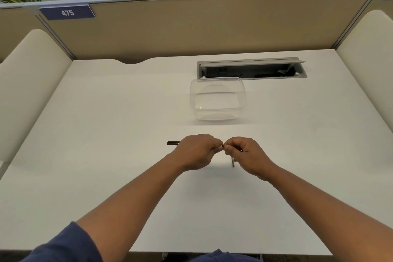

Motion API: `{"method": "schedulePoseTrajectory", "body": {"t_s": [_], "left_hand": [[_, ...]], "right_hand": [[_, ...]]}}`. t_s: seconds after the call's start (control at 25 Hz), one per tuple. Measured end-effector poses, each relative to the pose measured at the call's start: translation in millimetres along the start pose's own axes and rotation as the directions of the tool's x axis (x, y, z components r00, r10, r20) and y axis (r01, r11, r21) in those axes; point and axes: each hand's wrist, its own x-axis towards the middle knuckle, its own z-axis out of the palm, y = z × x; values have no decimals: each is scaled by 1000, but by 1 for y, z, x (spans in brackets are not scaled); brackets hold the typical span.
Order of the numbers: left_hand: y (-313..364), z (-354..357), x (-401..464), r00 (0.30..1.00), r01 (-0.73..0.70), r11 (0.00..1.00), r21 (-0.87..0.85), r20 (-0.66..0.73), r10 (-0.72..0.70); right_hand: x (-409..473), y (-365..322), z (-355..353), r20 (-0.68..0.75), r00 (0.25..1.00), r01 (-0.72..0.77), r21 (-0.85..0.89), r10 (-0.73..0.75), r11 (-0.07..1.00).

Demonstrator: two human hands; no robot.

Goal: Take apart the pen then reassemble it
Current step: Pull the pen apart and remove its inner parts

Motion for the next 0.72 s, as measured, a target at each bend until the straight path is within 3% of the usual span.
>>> {"method": "schedulePoseTrajectory", "body": {"t_s": [0.32, 0.56, 0.72], "left_hand": [[-4, 3, 1, 1000, 24, 999, -22, 16, -24], [-5, 5, 0, 1000, 2, 1000, 13, 9, -2], [-6, 9, -2, 1000, 16, 1000, -4, 17, -16]], "right_hand": [[1, 4, -5, -12, 1000, -24, 63, 25, 998], [2, 4, -8, -22, 1000, -11, -66, 9, 998], [4, 5, -8, -45, 997, 44, -240, -56, 970]]}}
